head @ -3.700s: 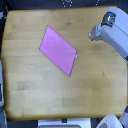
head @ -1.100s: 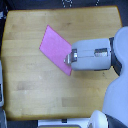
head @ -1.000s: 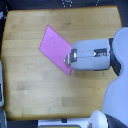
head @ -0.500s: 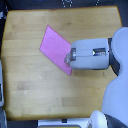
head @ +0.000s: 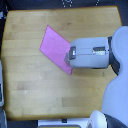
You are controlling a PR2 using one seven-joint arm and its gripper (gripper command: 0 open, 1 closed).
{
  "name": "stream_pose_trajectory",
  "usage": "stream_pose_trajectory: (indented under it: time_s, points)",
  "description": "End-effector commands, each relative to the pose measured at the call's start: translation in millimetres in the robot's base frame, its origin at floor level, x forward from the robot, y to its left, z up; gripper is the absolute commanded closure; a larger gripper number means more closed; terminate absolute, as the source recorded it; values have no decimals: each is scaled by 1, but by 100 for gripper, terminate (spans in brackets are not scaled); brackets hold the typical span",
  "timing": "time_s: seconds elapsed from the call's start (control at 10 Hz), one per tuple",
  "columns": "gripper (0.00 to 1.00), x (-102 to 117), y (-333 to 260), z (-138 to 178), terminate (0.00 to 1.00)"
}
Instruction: Folding a cloth
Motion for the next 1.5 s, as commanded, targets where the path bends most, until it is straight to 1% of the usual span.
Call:
stream_pose_trajectory:
  time_s: [0.0, 0.4, 0.7, 0.9, 1.1, 1.2, 1.3, 1.4]
  points:
    - [100, -2, -5, 9, 0]
    - [100, -6, -8, 9, 0]
    - [100, -2, -7, 15, 0]
    - [100, 1, -11, 27, 0]
    - [100, 11, 2, 46, 0]
    - [100, 17, 12, 59, 0]
    - [100, 29, 42, 81, 0]
    - [100, 34, 54, 88, 0]
